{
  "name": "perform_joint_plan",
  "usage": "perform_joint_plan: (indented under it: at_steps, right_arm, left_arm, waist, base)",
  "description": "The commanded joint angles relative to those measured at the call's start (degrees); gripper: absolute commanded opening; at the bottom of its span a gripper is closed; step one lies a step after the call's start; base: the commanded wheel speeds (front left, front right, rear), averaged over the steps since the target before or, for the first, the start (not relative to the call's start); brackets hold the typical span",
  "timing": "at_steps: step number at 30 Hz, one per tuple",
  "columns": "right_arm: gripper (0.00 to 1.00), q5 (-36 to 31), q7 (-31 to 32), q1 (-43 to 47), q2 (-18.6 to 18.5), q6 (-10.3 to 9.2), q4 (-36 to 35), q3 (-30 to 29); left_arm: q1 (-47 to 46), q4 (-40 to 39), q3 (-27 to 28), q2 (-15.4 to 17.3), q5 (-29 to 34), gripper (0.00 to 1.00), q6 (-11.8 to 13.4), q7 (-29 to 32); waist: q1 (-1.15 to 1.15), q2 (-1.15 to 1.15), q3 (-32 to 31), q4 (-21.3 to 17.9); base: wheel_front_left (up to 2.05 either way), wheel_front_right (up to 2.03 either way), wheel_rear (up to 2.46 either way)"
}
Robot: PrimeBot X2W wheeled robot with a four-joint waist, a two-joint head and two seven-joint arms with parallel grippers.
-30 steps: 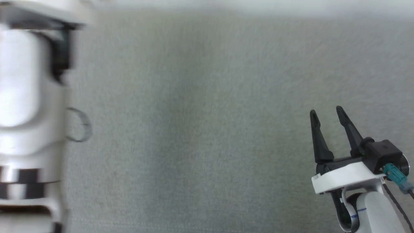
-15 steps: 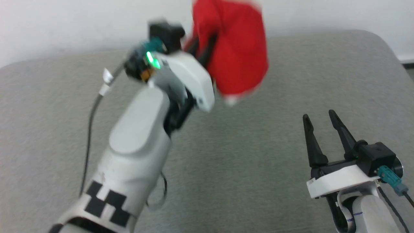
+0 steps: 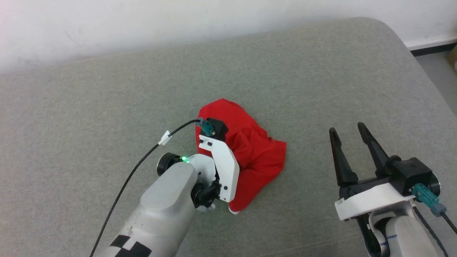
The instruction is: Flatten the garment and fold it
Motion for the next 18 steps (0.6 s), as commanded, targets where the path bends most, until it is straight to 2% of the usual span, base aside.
perform_joint_plan:
  at_steps: [1,5,8,11,14,18]
  right_arm:
    - [1.0,0.36,0.05,-0.21,-0.02,-0.11,-0.18,0.05]
    - [1.0,0.12,0.28,0.2,-0.02,-0.11,-0.13,0.0]
    - [1.0,-0.04,0.24,0.55,-0.02,-0.11,-0.51,-0.58]
    - [1.0,-0.38,0.37,0.79,-0.02,-0.11,-1.0,-0.84]
    - [1.0,-0.56,0.7,0.97,-0.02,-0.11,-1.52,-0.97]
    - [1.0,-0.66,1.12,1.32,-0.02,-0.11,-2.09,-1.04]
  left_arm:
    - [0.2,0.47,-0.15,0.06,0.11,1.0,0.75,-0.97]
    - [0.04,-0.84,1.45,0.06,-0.97,1.0,1.42,-7.26]
    - [0.29,-5.34,4.63,0.06,-3.73,1.0,0.75,-17.06]
    - [0.2,-8.4,6.01,1.08,-1.87,1.0,0.84,-27.26]
    - [1.06,-10.81,7.85,2.87,0.17,1.0,2.52,-35.76]
    - [4.08,-16.36,11.61,5.55,3.77,1.0,5.61,-38.46]
  waist:
    - [0.0,0.0,0.05,0.73]
    - [0.0,0.0,-0.51,2.59]
    - [0.0,0.0,-0.87,4.63]
    - [0.0,0.0,-1.24,6.57]
    - [0.0,0.0,-1.73,8.08]
    - [0.0,0.0,-2.41,9.8]
  base:
    - [0.0,0.0,0.0]
    - [0.0,0.0,0.0]
    - [0.0,0.0,0.0]
    - [0.0,0.0,0.0]
    - [0.0,0.0,0.0]
    - [0.0,0.0,0.0]
